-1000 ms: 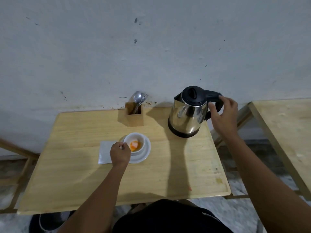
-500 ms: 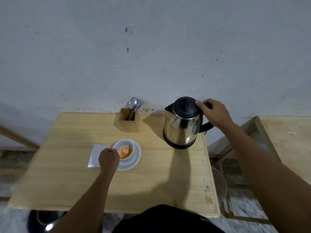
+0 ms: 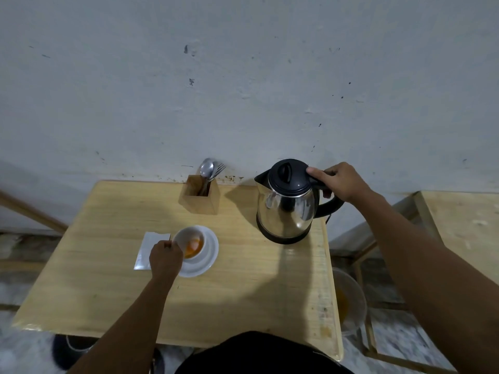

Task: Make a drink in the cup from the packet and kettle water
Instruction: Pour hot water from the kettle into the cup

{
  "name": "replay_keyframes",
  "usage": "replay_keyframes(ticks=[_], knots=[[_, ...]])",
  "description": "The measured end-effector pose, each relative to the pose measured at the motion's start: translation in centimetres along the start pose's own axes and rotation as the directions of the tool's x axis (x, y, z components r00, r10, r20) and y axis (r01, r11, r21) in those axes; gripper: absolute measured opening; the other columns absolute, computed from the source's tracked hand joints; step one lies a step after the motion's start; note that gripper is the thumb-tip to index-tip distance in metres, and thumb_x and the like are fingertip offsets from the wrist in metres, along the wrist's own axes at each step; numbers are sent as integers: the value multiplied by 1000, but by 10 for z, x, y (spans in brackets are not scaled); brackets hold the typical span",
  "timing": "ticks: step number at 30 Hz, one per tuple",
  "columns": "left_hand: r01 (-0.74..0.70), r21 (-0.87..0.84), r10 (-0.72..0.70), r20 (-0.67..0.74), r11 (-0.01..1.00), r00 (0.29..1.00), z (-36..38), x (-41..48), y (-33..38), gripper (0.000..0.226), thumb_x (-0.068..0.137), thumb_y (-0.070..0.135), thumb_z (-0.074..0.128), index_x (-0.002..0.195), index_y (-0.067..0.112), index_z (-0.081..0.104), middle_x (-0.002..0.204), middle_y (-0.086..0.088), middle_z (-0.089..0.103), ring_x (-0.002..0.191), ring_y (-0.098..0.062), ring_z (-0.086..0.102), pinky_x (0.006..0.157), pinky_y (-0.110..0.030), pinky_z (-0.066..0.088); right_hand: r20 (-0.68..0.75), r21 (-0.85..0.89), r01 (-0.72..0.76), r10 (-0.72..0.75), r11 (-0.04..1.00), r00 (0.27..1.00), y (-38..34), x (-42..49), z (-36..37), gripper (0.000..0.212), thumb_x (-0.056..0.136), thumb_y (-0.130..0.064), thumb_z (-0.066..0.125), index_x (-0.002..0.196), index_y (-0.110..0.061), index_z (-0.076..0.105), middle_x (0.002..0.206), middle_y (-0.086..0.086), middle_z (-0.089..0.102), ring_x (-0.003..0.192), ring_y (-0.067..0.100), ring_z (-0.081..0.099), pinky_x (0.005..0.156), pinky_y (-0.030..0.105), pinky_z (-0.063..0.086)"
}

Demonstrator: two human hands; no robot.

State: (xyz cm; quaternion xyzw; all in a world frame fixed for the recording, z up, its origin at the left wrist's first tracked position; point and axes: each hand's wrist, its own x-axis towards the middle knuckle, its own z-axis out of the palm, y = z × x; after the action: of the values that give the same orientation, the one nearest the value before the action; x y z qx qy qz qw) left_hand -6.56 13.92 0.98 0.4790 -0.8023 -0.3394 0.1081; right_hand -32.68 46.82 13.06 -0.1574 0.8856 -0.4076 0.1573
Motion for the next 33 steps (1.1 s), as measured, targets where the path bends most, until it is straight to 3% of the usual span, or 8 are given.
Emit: replay_keyframes(ticks=[4, 7, 11, 14, 18, 26, 30, 33], knots=[[14, -4, -14, 38, 1000, 999, 0, 2, -4, 39, 92, 14, 45, 62, -6, 60, 63, -17, 59, 65, -29, 54, 59, -32, 37, -26, 37, -11, 12, 999, 1000, 4, 3, 3, 71, 72, -71, 66, 38, -14, 42, 39, -3, 35, 45, 16, 44, 58, 30, 39], [7, 11, -8, 69, 1000, 998, -2, 4, -6, 40, 92, 14, 45, 55, 1, 53, 57, -14, 56, 60, -26, 51, 53, -30, 32, -88, 44, 31, -27, 999, 996, 8, 2, 9, 76, 73, -67, 68, 45, -3, 38, 42, -2, 26, 46, 18, 37, 55, 31, 34], [10, -4, -10, 92, 1000, 996, -5, 3, -6, 40, 93, 16, 45, 63, -5, 61, 64, -19, 63, 65, -30, 57, 57, -31, 37, -156, 78, 61, -48, 995, 987, 12, -3, 13, 85, 71, -66, 68, 49, 10, 37, 44, 7, 28, 43, 19, 34, 52, 32, 31], [28, -30, -24, 104, 999, 994, -5, 2, -5, 37, 94, 18, 46, 75, -7, 65, 73, -21, 67, 72, -34, 62, 64, -33, 42, -194, 75, 93, -77, 993, 978, 8, -8, 15, 74, 75, -57, 72, 44, 0, 35, 42, 5, 25, 42, 19, 30, 50, 32, 27], [22, -44, -17, 121, 999, 993, -8, 2, -4, 33, 93, 17, 47, 77, -6, 65, 74, -23, 69, 75, -37, 65, 68, -39, 49, -213, 56, 122, -107, 991, 971, -5, -12, 16, 69, 78, -49, 75, 44, -10, 28, 41, -1, 19, 40, 17, 23, 49, 30, 22], [55, -82, -36, 209, 995, 977, -20, 4, -2, 28, 93, 21, 51, 84, -3, 63, 76, -24, 70, 75, -37, 68, 70, -37, 50, -216, -19, 173, -173, 985, 961, -52, -17, 13, 71, 74, -54, 75, 40, -13, 28, 36, -8, 19, 37, 14, 22, 49, 30, 24], [76, -151, -34, 268, 986, 963, -28, 9, -5, 26, 92, 22, 54, 90, -1, 65, 80, -20, 70, 77, -36, 69, 83, -44, 52, -175, -107, 166, -183, 980, 967, -78, -22, 22, 78, 71, -64, 71, 44, 4, 45, 39, 2, 27, 38, 18, 29, 49, 32, 28], [87, -203, -18, 320, 975, 947, -32, 12, -9, 18, 91, 21, 57, 88, 5, 65, 74, -12, 68, 70, -32, 67, 83, -44, 53, -156, -174, 150, -178, 973, 972, -98, -30, 31, 78, 66, -70, 68, 43, -1, 42, 40, 2, 25, 39, 18, 28, 49, 32, 27]])
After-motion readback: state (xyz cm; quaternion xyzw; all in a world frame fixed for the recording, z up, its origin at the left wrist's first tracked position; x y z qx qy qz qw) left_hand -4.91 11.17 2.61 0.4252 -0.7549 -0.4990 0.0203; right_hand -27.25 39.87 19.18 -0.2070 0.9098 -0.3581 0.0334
